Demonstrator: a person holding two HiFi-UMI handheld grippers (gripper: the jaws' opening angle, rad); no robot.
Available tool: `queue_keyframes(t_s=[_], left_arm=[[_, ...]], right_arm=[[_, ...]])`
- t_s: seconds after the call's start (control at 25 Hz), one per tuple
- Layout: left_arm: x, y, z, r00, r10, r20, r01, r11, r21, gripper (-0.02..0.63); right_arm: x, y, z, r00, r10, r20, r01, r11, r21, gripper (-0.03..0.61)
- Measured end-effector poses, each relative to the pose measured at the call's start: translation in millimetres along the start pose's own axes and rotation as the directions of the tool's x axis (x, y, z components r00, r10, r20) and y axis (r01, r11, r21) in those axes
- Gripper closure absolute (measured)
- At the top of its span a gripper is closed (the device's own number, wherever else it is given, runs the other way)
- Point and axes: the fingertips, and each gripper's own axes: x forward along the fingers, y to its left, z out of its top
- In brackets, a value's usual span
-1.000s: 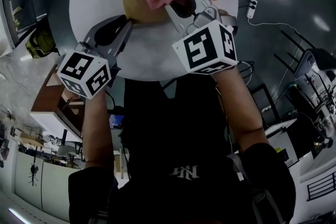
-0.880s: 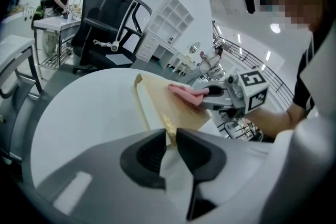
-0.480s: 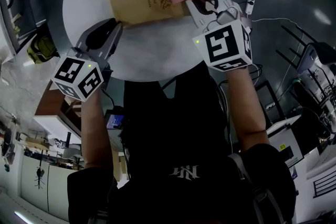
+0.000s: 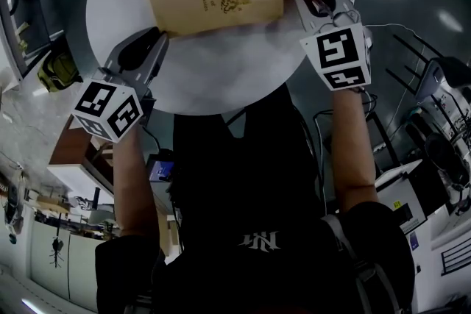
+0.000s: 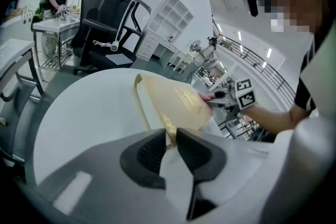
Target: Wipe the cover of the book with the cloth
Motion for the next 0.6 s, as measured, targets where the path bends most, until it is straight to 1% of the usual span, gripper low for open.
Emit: queue_keyframes(t_s=[0.08,0.12,0.2,0.24,0.28,0.36,0.48,0.6], left_arm=[[0,0,-1,1.0,-0.004,0.004,0.004,1.0,-0.005,0.549],[1,0,-1,1.0,-0.007,0.007,0.007,1.0,-0.005,0.549],[1,0,-1,1.0,-0.01,0.013,0.01,1.0,-0.004,0.549],[0,1,-1,1.0,-0.011,0.017,0.011,1.0,-0.006,0.549],[0,1,-1,1.0,-0.013,0.021,0.013,1.0,-0.009,0.549],[0,1,-2,0.999,-0.018,0.029,0.019,1.0,-0.015,0.549],[0,1,-2,0.999,-0.024,0.035,0.025,1.0,-0.013,0.549],[-1,1,-1,0.999,-0.033,0.043,0.034,0.999,-0.013,0.55]], right_arm=[[-7,-8,-8,0.999,-0.033,-0.01,0.033,0.999,0.014,0.566],[-14,-11,-4,0.999,-0.053,0.006,0.053,0.998,0.016,0.566],[-27,-9,17,0.994,-0.083,0.075,0.083,0.997,0.002,0.566],[-32,-4,33,0.99,-0.086,0.115,0.089,0.996,-0.02,0.566],[-36,3,49,0.986,-0.079,0.148,0.088,0.995,-0.056,0.566],[-38,24,78,0.983,-0.037,0.179,0.06,0.99,-0.124,0.566],[-30,62,116,0.974,0.043,0.221,-0.011,0.989,-0.146,0.566],[-16,95,148,0.953,0.111,0.28,-0.061,0.981,-0.183,0.566]])
